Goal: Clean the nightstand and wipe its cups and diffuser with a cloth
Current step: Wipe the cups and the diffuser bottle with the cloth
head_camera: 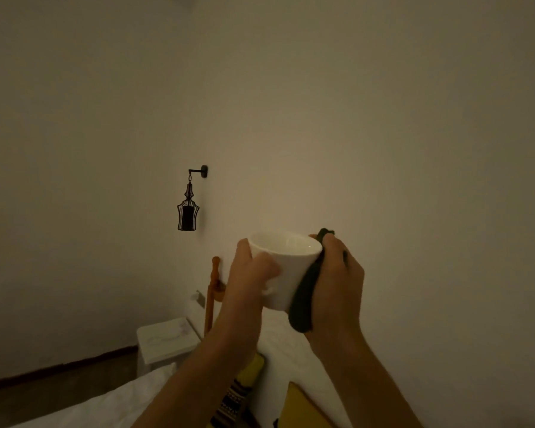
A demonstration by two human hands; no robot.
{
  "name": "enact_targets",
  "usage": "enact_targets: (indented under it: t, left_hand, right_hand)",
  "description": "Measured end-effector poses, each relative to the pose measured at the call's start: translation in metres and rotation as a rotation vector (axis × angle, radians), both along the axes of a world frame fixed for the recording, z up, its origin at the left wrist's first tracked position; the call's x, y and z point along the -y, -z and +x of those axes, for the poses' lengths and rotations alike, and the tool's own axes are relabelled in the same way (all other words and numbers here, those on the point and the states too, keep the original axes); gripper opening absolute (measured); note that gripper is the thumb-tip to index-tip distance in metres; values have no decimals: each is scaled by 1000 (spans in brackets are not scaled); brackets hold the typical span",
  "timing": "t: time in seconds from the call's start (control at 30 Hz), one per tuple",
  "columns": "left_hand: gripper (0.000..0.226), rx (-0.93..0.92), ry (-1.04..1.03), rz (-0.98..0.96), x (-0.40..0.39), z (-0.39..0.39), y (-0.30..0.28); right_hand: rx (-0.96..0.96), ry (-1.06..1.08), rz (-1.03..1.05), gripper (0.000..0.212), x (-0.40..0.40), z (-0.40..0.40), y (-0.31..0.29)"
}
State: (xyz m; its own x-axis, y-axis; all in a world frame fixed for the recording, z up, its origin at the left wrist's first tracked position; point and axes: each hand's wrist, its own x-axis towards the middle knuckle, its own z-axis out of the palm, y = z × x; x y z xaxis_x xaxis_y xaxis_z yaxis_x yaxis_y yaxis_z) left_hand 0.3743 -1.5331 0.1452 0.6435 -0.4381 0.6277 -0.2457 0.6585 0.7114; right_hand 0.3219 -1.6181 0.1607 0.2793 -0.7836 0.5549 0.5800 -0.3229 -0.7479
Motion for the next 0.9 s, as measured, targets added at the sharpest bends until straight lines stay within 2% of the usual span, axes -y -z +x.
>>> enact_targets:
  t: [0.03,0.07,0.1,0.13,0.2,0.27,0.3,0.33,0.4,0.43,0.53,0.6,0.7,0.8,0.9]
  left_hand:
    - [32,-35,-14,-13,0,3,-3]
    - [53,-63,57,-54,3,10,-3]
    - [62,-48,112,-84,2,10,-6]
    - [61,-70,102,-113,3,11,-7]
    - [49,-82,70,-126,7,14,-6]
    - [22,-110,1,-80,13,20,-2]
    - [19,-122,-43,-37,13,18,2]
    - [18,-94,-85,-1,14,21,7]
    - [9,-16,-182,6,14,26,13]
    - [16,25,-224,15,13,25,16]
    - [28,-103,-96,-113,13,25,19]
    - [34,-120,-109,-155,15,25,15]
    - [43,-67,-143,-88,24,31,10]
    - [45,55,-370,-52,37,35,14]
    - [41,26,-551,-106,42,27,18]
  right_hand:
    - [2,-64,27,32,2,-3,-1]
    - [-2,-82,8,32,0,-5,-2]
    - [-14,-55,-27,31,-4,-5,-1]
    - [-22,-19,-66,27,-9,-4,2]
    - [-41,25,-133,17,-21,-1,11]
    - [-61,19,-167,14,-27,2,19]
    - [-60,16,-166,13,-26,3,21]
    - [-67,32,-176,14,-23,3,20]
    - [-102,71,-205,28,-12,0,12]
    - [-142,80,-205,33,-4,-1,8]
    - [-214,-21,-156,36,19,-3,-1]
    - [-181,-94,-102,35,23,-1,2]
    - [-97,-97,-50,27,15,4,15]
    - [1,-23,6,19,4,4,25]
    - [46,99,-36,12,-7,3,30]
